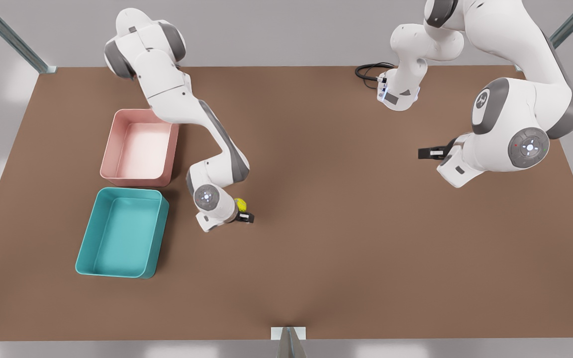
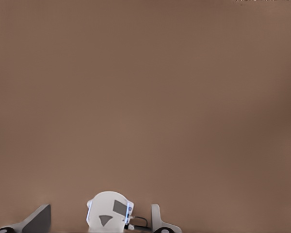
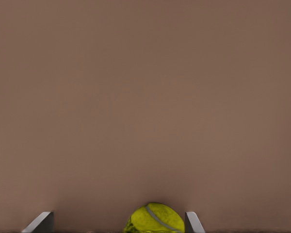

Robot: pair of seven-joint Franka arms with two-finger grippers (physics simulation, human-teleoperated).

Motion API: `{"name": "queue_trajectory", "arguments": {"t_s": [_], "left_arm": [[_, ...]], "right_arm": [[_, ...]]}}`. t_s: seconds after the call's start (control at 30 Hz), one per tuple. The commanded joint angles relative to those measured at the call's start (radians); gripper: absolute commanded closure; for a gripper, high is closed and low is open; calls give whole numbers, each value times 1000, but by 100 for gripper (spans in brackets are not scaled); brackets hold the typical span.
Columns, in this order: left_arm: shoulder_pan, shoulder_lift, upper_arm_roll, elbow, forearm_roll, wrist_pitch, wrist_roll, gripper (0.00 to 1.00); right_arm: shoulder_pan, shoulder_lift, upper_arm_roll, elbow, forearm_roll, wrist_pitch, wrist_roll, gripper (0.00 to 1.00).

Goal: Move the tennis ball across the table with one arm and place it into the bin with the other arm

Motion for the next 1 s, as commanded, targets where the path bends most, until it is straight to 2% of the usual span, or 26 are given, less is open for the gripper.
{"name": "queue_trajectory", "arguments": {"t_s": [0.0, 0.3, 0.97], "left_arm": [[0, -1, 0, 0, 0, -14, -218, 0], [0, 2, 0, 0, -1, -17, -218, 0], [-2, 3, 0, -3, -1, -18, -218, 0]], "right_arm": [[16, -9, 0, -19, 2, 8, 129, 0], [17, -71, -4, -145, -14, 17, 116, 0], [49, 25, -7, -168, -14, 129, 119, 0]]}}
